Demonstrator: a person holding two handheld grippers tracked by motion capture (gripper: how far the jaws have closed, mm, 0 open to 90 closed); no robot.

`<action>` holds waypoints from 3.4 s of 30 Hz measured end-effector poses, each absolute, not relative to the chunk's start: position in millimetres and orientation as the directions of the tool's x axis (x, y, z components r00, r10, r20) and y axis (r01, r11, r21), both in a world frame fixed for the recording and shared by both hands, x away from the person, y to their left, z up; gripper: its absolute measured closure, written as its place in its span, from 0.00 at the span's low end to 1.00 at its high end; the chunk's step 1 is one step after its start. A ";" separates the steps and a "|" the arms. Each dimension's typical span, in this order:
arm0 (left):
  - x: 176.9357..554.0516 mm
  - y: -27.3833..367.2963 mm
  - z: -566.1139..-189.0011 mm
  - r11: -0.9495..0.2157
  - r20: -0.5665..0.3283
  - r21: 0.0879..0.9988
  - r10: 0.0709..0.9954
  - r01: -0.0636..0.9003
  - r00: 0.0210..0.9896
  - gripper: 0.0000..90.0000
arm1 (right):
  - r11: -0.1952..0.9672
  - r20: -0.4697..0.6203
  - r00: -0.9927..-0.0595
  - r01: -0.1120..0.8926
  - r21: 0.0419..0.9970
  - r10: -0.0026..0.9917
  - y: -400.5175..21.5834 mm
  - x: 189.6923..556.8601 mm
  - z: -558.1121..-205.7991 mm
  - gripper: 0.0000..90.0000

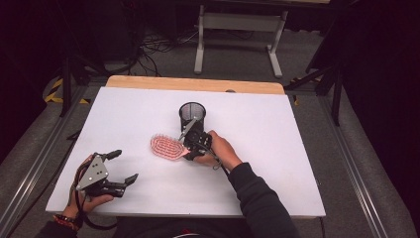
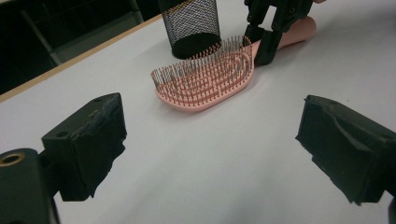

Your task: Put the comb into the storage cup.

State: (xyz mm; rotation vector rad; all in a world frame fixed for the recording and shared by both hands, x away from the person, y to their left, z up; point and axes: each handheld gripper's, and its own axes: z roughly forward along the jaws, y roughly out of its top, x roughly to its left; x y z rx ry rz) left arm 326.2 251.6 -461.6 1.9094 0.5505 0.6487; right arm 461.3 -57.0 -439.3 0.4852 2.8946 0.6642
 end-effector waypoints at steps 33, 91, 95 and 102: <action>326.8 255.0 -458.6 -0.351 0.170 0.930 0.673 0.109 0.720 0.10 | 0.556 -0.197 -0.859 0.117 0.823 0.472 -105.8 414.7 -414.8 0.77; 382.7 125.6 -394.9 0.037 -0.134 0.989 0.643 0.145 0.754 0.50 | 0.387 -0.297 -0.735 -0.051 0.921 0.609 -115.3 364.9 -427.3 0.77; 382.6 125.0 -393.7 0.042 -0.143 0.987 0.640 0.152 0.755 0.53 | 0.389 -0.300 -0.732 -0.052 0.920 0.612 -115.5 365.1 -427.3 0.77; 382.4 124.0 -392.2 0.055 -0.149 0.987 0.635 0.148 0.758 0.57 | 0.380 -0.291 -0.730 -0.047 0.924 0.618 -114.9 364.7 -428.2 0.77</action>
